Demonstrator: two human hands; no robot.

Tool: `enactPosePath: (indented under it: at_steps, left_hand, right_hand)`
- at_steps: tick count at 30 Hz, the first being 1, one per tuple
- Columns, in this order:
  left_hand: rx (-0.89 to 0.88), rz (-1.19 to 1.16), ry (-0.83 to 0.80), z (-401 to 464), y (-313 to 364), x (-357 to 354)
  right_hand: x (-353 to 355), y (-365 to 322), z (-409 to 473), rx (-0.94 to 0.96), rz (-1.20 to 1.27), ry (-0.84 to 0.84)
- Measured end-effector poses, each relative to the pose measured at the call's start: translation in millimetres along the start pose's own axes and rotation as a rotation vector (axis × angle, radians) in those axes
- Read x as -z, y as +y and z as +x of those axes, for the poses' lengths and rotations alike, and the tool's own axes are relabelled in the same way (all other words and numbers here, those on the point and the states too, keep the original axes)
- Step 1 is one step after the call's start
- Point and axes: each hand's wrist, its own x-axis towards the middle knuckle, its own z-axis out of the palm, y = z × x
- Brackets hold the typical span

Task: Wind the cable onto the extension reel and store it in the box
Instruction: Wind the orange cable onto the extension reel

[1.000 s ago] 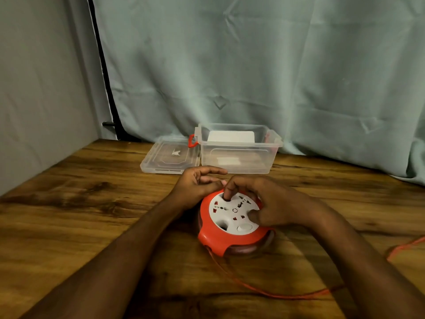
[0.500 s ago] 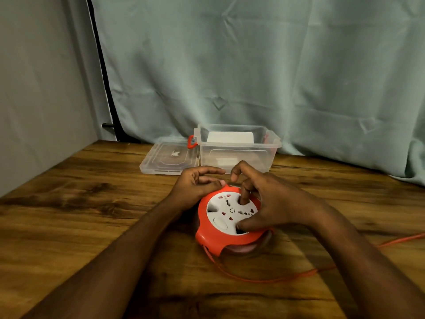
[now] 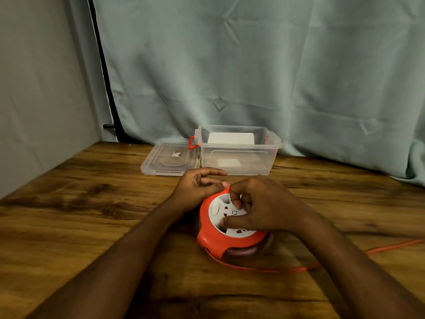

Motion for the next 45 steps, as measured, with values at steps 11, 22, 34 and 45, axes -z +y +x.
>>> enactPosePath:
  at_steps: [11,22,34,45]
  left_hand:
    - [-0.017,0.027,0.007,2,-3,3]
    - [-0.031,0.039,-0.036,1,-3,4]
    - [-0.015,0.010,-0.044,1,-3,4]
    - [0.006,0.007,-0.038,-2,2,4]
  right_hand:
    - [7,19,-2,0.078,0.119,-0.030]
    - [7,25,0,0.044,0.319,-0.219]
    - [11,23,-4,0.001,0.351,-0.216]
    - [11,14,-4,-0.027,0.275,-0.156]
